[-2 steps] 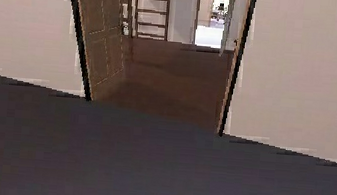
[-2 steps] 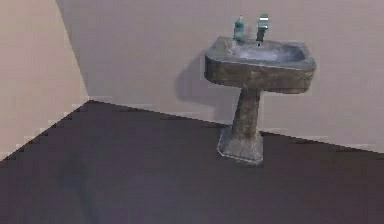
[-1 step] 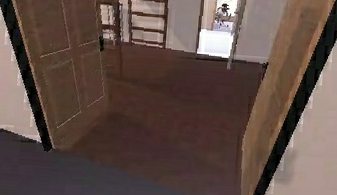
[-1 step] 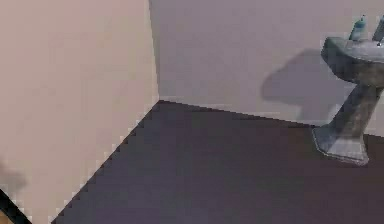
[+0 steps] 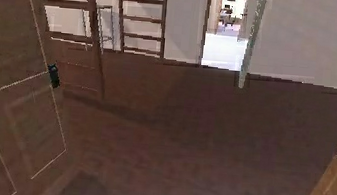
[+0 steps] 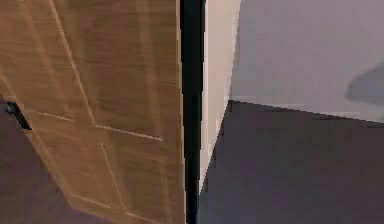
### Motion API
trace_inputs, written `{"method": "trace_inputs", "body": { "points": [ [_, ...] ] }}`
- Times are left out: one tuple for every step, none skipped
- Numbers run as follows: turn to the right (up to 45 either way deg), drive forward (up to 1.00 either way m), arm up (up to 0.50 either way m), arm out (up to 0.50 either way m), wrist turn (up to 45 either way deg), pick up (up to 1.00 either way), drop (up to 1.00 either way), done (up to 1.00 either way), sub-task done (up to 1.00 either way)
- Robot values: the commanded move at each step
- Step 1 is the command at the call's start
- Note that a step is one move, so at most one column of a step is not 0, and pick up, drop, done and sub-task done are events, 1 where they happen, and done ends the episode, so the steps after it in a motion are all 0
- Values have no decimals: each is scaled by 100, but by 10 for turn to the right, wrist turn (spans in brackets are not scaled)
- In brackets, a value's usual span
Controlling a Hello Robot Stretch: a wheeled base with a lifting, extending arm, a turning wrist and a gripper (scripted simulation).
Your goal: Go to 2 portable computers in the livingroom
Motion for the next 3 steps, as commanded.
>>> {"method": "trace_inputs", "body": {
  "points": [
    [0, 95, 0, 0, 0, 0, 0, 0, 0],
    [150, 0, 0, 0, 0, 0, 0, 0, 0],
    [30, 0, 0, 0, 0, 0, 0, 0, 0]
  ]
}}
